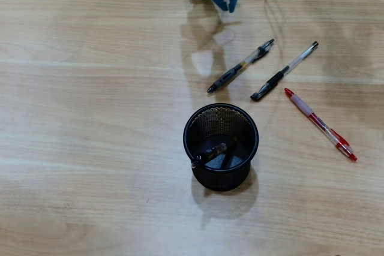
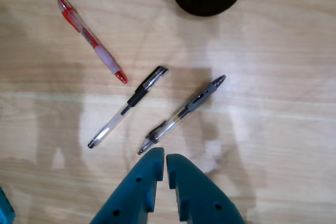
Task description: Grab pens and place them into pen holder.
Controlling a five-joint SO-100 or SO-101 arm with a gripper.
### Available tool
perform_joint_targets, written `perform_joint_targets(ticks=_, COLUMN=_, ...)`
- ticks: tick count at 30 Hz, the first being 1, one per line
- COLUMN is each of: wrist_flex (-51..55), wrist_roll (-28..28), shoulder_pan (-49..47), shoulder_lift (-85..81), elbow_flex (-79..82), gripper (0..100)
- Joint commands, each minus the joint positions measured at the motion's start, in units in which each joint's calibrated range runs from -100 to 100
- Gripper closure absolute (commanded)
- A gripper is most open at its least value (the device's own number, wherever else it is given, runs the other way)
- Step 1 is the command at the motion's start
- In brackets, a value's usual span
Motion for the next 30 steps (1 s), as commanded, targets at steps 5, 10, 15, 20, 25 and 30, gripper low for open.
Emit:
perform_joint_targets(ticks=5, wrist_flex=4.63, wrist_roll=-9.50, shoulder_pan=-5.05, shoulder_lift=6.34, elbow_flex=0.17, gripper=98)
perform_joint_targets(ticks=10, wrist_flex=4.63, wrist_roll=-12.02, shoulder_pan=-5.88, shoulder_lift=13.64, elbow_flex=0.17, gripper=98)
perform_joint_targets(ticks=15, wrist_flex=4.36, wrist_roll=-12.02, shoulder_pan=-5.14, shoulder_lift=18.57, elbow_flex=0.17, gripper=97)
perform_joint_targets(ticks=20, wrist_flex=4.36, wrist_roll=-14.74, shoulder_pan=-6.43, shoulder_lift=22.47, elbow_flex=0.35, gripper=96)
perform_joint_targets(ticks=25, wrist_flex=4.18, wrist_roll=-17.41, shoulder_pan=-9.72, shoulder_lift=25.36, elbow_flex=0.17, gripper=81)
perform_joint_targets(ticks=30, wrist_flex=4.09, wrist_roll=-17.88, shoulder_pan=-10.54, shoulder_lift=27.57, elbow_flex=0.17, gripper=78)
